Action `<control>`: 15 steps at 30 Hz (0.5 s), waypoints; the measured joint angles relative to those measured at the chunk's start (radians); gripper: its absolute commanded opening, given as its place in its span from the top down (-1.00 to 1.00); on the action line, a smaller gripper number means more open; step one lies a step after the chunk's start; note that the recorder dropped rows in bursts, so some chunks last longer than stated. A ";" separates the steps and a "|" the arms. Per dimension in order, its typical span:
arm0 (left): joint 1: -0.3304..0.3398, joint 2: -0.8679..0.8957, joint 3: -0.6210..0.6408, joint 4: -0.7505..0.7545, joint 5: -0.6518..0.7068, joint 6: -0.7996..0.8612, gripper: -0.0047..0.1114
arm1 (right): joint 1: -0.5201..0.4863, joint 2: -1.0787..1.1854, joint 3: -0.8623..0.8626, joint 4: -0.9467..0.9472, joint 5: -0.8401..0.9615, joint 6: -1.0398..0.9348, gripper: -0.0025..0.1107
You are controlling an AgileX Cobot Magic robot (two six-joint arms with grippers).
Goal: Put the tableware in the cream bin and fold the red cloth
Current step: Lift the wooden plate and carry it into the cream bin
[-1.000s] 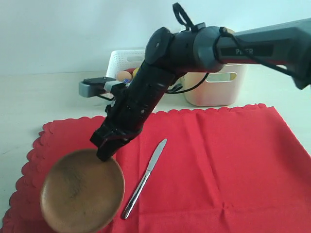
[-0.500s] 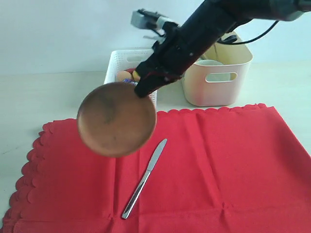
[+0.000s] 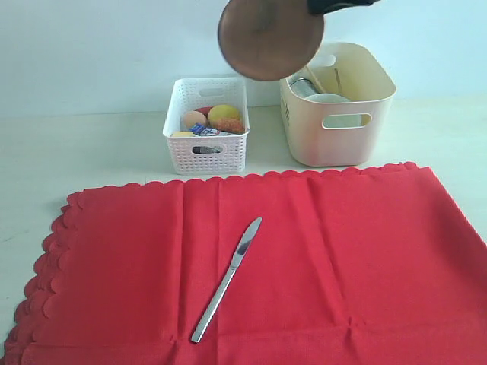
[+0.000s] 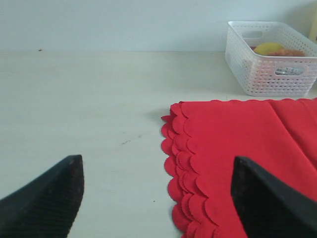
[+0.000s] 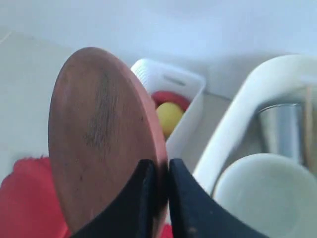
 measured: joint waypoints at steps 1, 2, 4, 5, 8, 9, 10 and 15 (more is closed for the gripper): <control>0.000 0.000 0.000 0.000 0.000 0.000 -0.42 | -0.018 0.013 -0.018 -0.004 -0.022 0.010 0.96; 0.000 0.000 0.000 0.000 0.000 0.000 -0.42 | -0.031 0.028 -0.034 -0.006 -0.047 0.017 0.96; 0.000 0.000 0.000 0.000 0.000 0.000 -0.42 | -0.063 0.058 -0.060 -0.010 -0.101 0.038 0.96; 0.000 0.000 0.000 0.000 0.000 0.000 -0.42 | -0.077 0.070 -0.066 -0.014 -0.126 0.045 0.96; 0.000 0.000 0.000 0.000 0.000 0.000 -0.42 | -0.109 0.110 -0.078 -0.021 -0.209 0.063 0.96; 0.000 0.000 0.000 0.000 0.000 0.000 -0.42 | -0.118 0.124 -0.078 -0.025 -0.237 0.065 0.96; 0.000 0.000 0.000 0.000 0.000 0.000 -0.42 | -0.124 0.139 -0.078 -0.031 -0.261 0.068 0.96; 0.000 0.000 0.000 0.000 0.000 0.000 -0.42 | -0.133 0.216 -0.084 -0.058 -0.323 0.068 0.96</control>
